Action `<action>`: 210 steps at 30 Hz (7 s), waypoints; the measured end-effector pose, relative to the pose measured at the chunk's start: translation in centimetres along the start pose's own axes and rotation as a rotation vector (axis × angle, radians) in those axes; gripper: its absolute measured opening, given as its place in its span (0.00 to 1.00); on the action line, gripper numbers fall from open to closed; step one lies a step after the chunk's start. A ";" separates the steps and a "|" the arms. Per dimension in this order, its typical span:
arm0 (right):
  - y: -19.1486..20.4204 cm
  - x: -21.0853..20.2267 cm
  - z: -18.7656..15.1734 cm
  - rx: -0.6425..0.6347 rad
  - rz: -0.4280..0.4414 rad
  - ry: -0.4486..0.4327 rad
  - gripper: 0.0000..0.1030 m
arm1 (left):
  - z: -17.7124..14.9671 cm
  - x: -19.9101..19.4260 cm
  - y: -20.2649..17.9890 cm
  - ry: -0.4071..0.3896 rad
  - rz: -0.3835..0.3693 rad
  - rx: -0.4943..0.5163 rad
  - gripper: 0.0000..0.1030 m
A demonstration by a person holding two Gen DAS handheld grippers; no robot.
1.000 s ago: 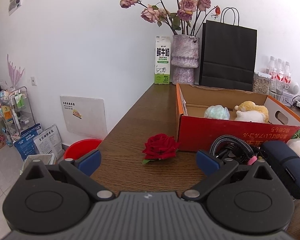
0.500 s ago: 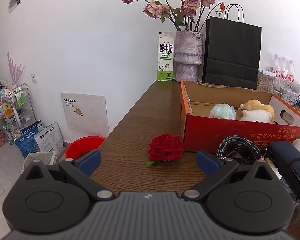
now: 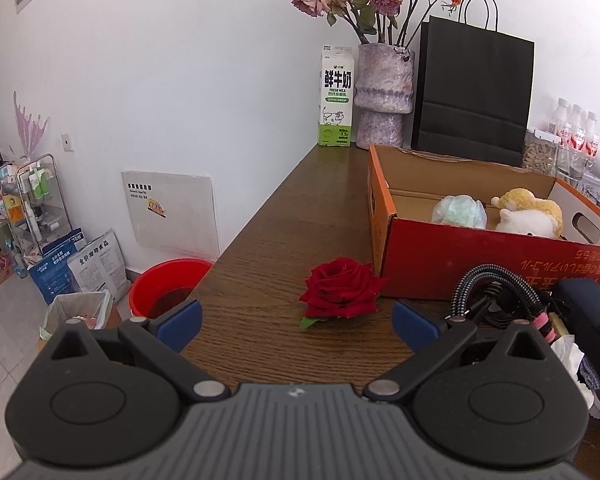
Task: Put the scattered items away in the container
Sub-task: 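Grasp the white plastic container with the right gripper while the left approaches the red rose, then grasp the red rose with the left gripper and lower it into the box, then lower the white container into the box and open the right gripper, then withdraw both grippers from the box toward the remaining items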
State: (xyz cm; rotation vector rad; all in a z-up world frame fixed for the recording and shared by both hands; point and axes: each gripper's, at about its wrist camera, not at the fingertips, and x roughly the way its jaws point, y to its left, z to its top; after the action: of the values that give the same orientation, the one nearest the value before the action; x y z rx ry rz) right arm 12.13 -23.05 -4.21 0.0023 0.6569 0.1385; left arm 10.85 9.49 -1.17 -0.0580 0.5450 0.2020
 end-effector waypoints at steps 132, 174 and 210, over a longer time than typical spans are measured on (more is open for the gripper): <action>-0.2 3.9 6.6 0.038 0.019 -0.285 1.00 | 6.0 7.1 -12.9 -0.205 -0.191 0.038 1.00; -1.6 -0.7 0.8 0.044 -0.069 -0.384 1.00 | 0.7 1.2 -7.6 -0.342 -0.086 -0.033 1.00; -1.0 -4.0 -1.7 0.016 -0.111 -0.393 1.00 | -1.0 -1.2 -6.1 -0.296 -0.006 -0.052 1.00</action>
State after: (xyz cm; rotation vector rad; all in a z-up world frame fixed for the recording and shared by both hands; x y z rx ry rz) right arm 8.13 -24.64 -3.17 0.0082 0.2651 0.0230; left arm 10.57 3.22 -1.39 -0.0790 0.2448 0.2147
